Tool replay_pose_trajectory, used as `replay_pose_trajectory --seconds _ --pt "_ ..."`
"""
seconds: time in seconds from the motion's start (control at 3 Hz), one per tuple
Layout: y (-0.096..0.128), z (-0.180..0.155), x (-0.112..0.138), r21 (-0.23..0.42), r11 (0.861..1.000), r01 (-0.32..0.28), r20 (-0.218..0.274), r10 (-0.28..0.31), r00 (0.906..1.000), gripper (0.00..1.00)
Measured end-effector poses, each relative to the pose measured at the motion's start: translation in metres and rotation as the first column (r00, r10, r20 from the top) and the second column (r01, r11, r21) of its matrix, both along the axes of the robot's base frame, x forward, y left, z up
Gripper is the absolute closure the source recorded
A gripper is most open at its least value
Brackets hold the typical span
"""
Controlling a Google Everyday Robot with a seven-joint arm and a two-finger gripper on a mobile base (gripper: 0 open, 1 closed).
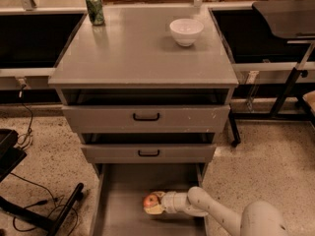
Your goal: Place apple into bottom drawer
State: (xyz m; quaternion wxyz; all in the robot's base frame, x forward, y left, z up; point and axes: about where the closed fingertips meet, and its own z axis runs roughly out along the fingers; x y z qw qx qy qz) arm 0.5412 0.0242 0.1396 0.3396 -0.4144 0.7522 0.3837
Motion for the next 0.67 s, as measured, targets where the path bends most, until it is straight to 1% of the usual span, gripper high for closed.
replay_pose_trajectory --seconds 0.67 --pt "0.0001 0.0000 0.0000 0.000 1.000 0.000 0.000 0.000 1.0000 0.37"
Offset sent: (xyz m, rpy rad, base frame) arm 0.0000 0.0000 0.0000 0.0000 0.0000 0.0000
